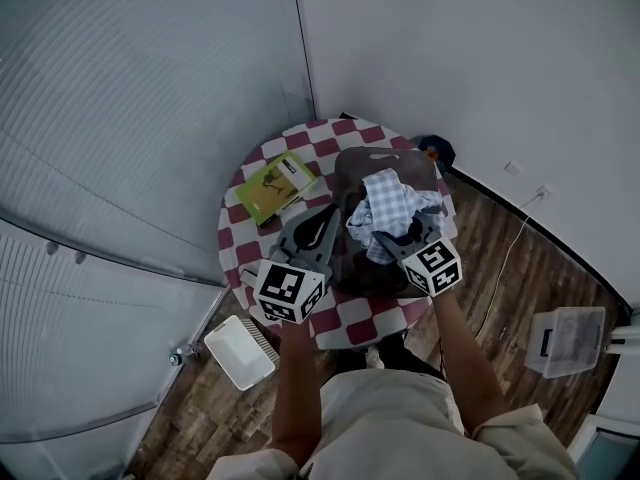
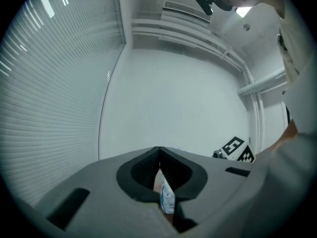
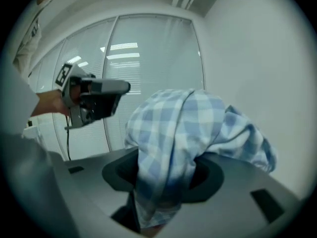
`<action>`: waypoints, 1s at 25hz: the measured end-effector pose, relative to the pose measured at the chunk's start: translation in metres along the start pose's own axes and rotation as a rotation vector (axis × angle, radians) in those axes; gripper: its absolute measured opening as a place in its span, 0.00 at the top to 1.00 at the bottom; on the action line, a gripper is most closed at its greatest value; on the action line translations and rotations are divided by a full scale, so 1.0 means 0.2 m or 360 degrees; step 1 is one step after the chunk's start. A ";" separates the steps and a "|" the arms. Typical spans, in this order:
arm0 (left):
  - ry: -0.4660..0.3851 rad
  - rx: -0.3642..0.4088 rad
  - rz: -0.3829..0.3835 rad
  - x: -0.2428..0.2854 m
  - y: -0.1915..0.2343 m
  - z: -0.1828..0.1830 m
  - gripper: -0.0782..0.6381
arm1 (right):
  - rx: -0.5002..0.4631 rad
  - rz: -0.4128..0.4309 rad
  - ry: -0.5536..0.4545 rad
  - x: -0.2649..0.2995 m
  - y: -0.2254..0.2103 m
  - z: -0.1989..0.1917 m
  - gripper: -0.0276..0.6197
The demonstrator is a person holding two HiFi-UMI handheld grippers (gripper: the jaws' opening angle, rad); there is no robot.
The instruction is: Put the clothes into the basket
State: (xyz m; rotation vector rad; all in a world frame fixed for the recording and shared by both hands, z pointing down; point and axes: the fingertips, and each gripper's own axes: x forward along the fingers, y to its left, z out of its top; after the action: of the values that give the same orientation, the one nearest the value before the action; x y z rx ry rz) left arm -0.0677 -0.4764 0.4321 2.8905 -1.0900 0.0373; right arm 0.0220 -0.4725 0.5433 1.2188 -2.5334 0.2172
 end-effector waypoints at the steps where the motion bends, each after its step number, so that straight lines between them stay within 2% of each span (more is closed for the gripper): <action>1: 0.0002 0.0014 0.0002 0.00 0.00 0.00 0.87 | -0.0011 -0.0004 0.0088 0.04 -0.02 -0.06 0.64; 4: -0.0007 0.0017 0.0018 0.01 0.03 0.01 0.87 | -0.0026 0.0022 0.0238 0.14 -0.04 -0.12 0.64; 8: 0.0004 0.0011 0.0028 0.02 0.04 -0.01 0.87 | -0.0013 0.0040 0.0278 0.25 -0.03 -0.12 0.64; 13: 0.0007 0.0003 0.0042 0.02 0.05 -0.02 0.87 | 0.0326 -0.0101 0.0181 0.32 -0.10 -0.12 0.64; 16: 0.0004 0.0005 0.0049 0.03 0.05 -0.02 0.87 | 0.0438 -0.0199 0.0291 0.36 -0.13 -0.25 0.64; 19: 0.0011 0.0001 0.0049 0.03 0.05 -0.03 0.87 | 0.0440 -0.0226 0.0416 0.35 -0.12 -0.37 0.63; 20: 0.0015 -0.0005 0.0046 0.03 0.05 -0.03 0.87 | 0.0415 -0.0220 0.0473 0.34 -0.11 -0.40 0.56; 22: 0.0018 -0.0022 0.0045 0.05 0.05 -0.05 0.87 | 0.0358 -0.0179 0.0622 0.32 -0.09 -0.45 0.30; 23: 0.0018 -0.0030 0.0043 0.05 0.04 -0.05 0.87 | 0.0326 -0.0163 0.0686 0.30 -0.08 -0.46 0.24; 25: 0.0013 -0.0041 0.0033 0.07 0.03 -0.06 0.87 | 0.0237 -0.0182 0.0724 0.27 -0.08 -0.44 0.22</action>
State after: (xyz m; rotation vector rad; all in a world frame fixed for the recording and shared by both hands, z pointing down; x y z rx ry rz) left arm -0.0604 -0.4890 0.4450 2.8539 -1.1110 0.0354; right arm 0.0228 -0.4975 0.6446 1.2009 -2.0797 0.5917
